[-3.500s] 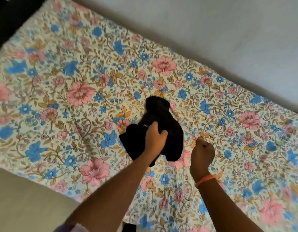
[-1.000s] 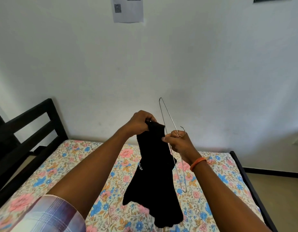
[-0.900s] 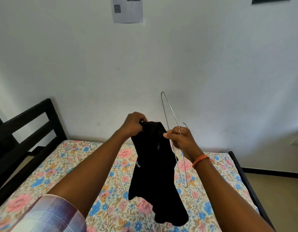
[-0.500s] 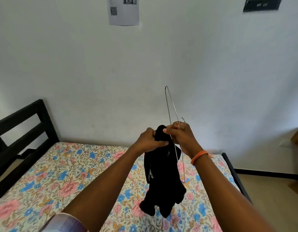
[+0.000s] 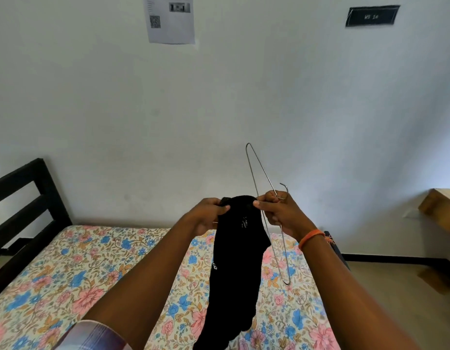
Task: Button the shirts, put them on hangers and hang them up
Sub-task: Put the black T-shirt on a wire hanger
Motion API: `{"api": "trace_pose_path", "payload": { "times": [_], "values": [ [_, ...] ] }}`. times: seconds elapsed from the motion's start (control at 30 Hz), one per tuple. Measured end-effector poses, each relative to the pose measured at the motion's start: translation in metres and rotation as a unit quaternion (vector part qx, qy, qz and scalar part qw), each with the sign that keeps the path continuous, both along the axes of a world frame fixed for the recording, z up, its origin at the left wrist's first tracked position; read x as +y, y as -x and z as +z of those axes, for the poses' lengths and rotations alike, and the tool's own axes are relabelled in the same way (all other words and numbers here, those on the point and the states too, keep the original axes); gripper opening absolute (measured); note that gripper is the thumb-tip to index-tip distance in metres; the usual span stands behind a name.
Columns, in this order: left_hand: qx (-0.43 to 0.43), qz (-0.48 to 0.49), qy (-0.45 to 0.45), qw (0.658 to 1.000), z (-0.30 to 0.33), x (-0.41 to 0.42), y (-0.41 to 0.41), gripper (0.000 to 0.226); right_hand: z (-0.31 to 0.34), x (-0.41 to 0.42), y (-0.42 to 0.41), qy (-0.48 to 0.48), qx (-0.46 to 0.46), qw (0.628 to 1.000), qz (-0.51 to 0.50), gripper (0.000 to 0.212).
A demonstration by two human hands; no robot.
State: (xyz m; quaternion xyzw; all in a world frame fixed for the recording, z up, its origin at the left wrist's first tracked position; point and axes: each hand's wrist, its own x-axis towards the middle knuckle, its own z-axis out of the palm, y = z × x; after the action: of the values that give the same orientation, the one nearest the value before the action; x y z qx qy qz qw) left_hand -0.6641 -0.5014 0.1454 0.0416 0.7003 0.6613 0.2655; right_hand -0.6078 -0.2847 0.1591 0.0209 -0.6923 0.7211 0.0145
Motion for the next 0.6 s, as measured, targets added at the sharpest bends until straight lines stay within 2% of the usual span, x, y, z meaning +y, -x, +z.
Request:
{"api": "trace_pose_path", "payload": {
  "times": [0.07, 0.17, 0.27, 0.33, 0.4, 0.5, 0.6],
  "values": [
    [0.01, 0.052, 0.009, 0.999, 0.003, 0.008, 0.002, 0.016, 0.004, -0.002, -0.001, -0.083, -0.01, 0.994, -0.064, 0.042],
    [0.023, 0.13, 0.039, 0.99, 0.002, 0.024, 0.006, 0.037, 0.006, -0.007, 0.004, -0.135, -0.012, 0.98, -0.144, 0.051],
    [0.058, 0.159, 0.094, 0.981, 0.005, 0.034, 0.007, 0.048, 0.008, -0.011, 0.008, -0.165, 0.059, 0.967, -0.183, 0.034],
    [0.061, 0.163, 0.114, 0.978, 0.007, 0.039, 0.009, 0.049, 0.014, -0.014, 0.012, -0.089, 0.105, 0.971, -0.194, 0.027],
    [0.062, 0.158, 0.144, 0.975, 0.011, 0.042, 0.008, 0.049, 0.023, -0.018, 0.018, 0.036, 0.123, 0.973, -0.19, 0.021],
    [0.08, 0.163, 0.189, 0.965, 0.017, 0.045, 0.007, 0.045, 0.04, -0.023, 0.026, 0.197, 0.123, 0.954, -0.191, 0.014],
    [0.09, 0.15, 0.199, 0.964, 0.029, 0.042, 0.005, 0.046, 0.051, -0.023, 0.036, 0.302, 0.112, 0.932, -0.169, 0.021]
  ]
}}
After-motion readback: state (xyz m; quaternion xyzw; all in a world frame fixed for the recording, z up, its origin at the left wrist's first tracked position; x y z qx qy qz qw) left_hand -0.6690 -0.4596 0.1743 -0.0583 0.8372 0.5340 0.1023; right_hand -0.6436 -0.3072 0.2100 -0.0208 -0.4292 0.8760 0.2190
